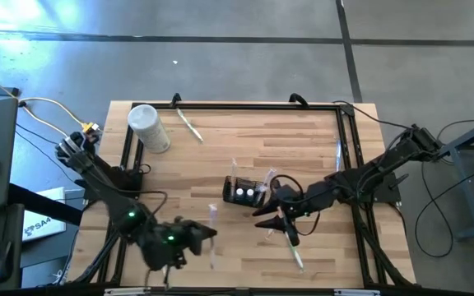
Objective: Pick & Place toothbrushing station
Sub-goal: Put the purple toothbrush into the toothbrush organizer
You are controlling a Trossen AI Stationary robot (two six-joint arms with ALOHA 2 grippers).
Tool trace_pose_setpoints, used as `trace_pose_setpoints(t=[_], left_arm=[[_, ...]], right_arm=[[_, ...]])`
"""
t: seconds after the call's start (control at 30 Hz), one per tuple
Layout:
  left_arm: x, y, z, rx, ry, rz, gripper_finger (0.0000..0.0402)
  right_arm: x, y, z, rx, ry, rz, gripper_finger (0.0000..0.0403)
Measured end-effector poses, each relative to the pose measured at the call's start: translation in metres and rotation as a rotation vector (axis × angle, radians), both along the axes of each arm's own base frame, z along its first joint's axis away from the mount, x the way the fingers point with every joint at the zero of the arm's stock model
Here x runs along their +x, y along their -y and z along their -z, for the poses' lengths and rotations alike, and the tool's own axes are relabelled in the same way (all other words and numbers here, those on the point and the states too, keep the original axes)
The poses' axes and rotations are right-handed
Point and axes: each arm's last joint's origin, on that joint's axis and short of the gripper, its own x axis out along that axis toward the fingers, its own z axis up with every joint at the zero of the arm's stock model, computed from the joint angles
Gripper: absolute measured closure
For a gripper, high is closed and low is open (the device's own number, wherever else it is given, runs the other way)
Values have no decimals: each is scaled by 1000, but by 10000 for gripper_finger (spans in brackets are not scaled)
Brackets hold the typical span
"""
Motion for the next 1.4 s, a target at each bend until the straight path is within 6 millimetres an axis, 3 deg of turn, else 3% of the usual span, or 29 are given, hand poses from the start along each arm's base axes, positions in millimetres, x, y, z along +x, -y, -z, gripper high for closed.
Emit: trace_pose_setpoints(t=[0.13, 0.4, 0.73, 0.87, 1.4], left_arm=[[21, -6, 1, 48, 43, -13, 382], [45, -17, 10, 91, 21, 32, 378], [47, -20, 12, 60, -1, 76, 381], [52, -21, 14, 57, -4, 73, 381], [65, -31, 17, 68, 18, 39, 381]], right_arm=[[3, 5, -1, -42, 24, 11, 262], [26, 12, 20, -132, 6, 56, 253], [36, 18, 29, -132, -10, -14, 146], [37, 21, 28, -129, 4, -2, 121], [40, 29, 25, -109, 25, 2, 146]])
